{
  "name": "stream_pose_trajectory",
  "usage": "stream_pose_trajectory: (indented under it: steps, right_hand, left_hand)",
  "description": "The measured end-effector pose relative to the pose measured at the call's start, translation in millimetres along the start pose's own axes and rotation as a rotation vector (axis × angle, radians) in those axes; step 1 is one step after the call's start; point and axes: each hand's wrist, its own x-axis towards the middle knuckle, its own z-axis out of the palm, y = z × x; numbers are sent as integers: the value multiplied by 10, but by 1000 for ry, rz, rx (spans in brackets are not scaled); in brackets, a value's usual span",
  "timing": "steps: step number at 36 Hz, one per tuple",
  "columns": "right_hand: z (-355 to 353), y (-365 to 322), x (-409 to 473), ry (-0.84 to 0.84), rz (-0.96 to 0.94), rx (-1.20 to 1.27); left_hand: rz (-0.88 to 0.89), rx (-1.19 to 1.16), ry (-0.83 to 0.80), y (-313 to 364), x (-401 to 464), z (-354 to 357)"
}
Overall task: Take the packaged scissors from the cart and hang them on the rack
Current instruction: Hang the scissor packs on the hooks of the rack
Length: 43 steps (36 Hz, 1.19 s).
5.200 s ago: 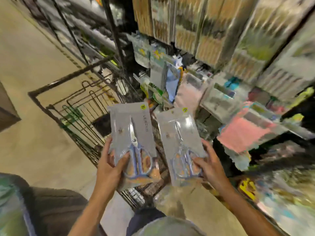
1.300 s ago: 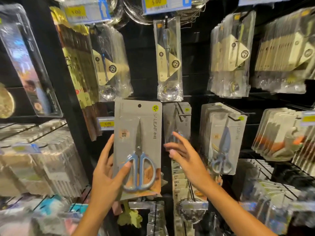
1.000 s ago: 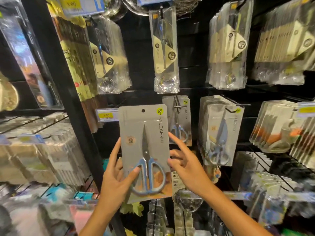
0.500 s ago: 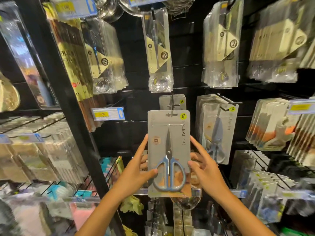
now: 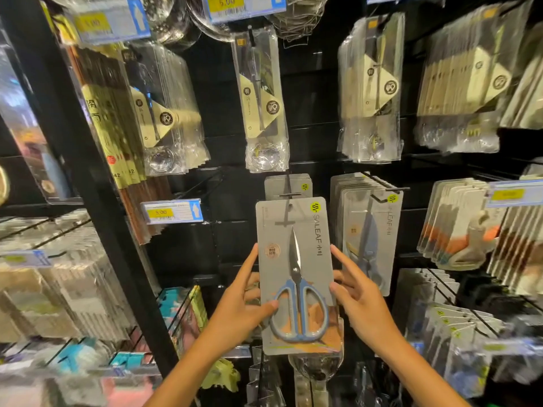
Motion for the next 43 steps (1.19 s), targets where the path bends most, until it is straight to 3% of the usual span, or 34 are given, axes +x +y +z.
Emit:
stream_pose_trajectory:
  steps: [10,25,31,37,43]
  right_hand:
    - [123,170,210,-41,31,-42]
    - [418,205,949,-96,195,-486]
    - [451,247,1144,-54,280,-579]
    - [457,444,1052,-85,377,-558]
    - [466,621,687,-180,308,-570]
  left_hand:
    - [-1,72,-53,-165,351,-94]
    - [-191,89,-91,-226,1222,-181]
    - [-200,277,-136,-247,1418,-262]
    - [-190,345,-23,-318,1259,-285]
    - [-141,530,-2,-386,784,-253]
